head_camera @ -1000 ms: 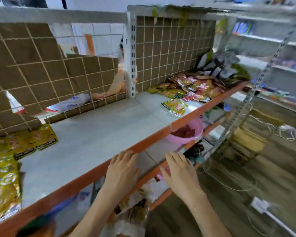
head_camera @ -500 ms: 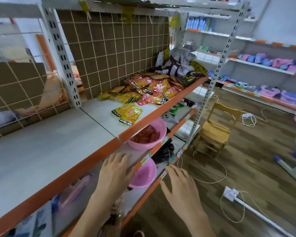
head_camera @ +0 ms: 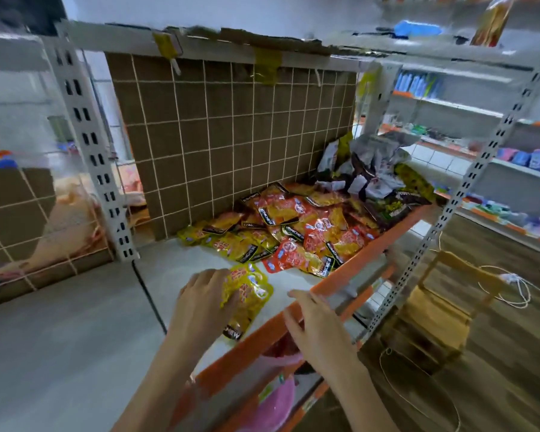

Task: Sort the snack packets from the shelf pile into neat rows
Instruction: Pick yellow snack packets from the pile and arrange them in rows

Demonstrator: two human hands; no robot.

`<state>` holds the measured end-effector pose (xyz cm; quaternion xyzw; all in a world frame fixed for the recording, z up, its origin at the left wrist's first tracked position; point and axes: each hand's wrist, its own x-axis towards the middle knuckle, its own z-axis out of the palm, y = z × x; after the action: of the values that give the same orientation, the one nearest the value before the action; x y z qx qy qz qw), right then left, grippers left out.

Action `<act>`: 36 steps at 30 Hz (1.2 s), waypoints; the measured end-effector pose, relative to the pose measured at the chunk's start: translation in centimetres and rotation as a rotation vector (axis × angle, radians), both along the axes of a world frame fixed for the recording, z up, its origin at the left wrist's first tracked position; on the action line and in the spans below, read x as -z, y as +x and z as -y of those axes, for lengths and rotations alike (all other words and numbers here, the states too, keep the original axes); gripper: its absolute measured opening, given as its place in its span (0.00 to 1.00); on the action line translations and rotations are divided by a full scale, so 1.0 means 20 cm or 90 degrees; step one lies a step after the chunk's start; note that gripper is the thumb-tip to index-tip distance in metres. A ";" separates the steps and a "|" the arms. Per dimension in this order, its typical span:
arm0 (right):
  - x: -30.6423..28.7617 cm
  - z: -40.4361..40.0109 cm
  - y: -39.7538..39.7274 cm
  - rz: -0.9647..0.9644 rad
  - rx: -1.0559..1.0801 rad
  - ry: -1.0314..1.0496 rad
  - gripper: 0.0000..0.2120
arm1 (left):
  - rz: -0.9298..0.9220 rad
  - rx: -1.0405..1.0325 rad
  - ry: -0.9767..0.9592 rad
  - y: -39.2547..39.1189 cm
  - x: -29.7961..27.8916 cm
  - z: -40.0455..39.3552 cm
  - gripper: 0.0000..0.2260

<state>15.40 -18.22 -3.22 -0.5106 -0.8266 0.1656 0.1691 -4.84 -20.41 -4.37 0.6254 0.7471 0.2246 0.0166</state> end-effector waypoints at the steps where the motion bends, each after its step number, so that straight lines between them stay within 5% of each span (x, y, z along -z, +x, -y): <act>1: -0.01 -0.09 -0.04 -0.010 -0.013 -0.008 0.19 | 0.011 -0.017 -0.027 -0.02 -0.02 -0.07 0.22; 6: 0.01 -0.56 -0.26 0.003 -0.089 -0.080 0.16 | 0.005 -0.129 -0.143 -0.07 -0.07 -0.43 0.20; 11: 0.06 -0.87 -0.43 0.111 -0.107 -0.093 0.14 | -0.020 -0.211 -0.274 -0.10 0.00 -0.71 0.28; 16: 0.10 -1.03 -0.45 0.189 -0.096 0.011 0.16 | -0.025 -0.276 -0.361 -0.11 0.04 -0.84 0.37; 25: 0.15 -1.11 -0.41 0.206 -0.117 -0.011 0.21 | 0.108 -0.345 -0.279 -0.02 0.03 -0.88 0.29; 36: 0.25 -0.97 -0.40 0.154 -0.171 -0.020 0.25 | 0.263 -0.375 -0.154 0.01 0.10 -0.71 0.32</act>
<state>7.41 1.27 -8.14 -0.4145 -0.8989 0.1368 0.0371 -4.66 -6.31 -6.36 0.3190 0.8968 0.2515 0.1756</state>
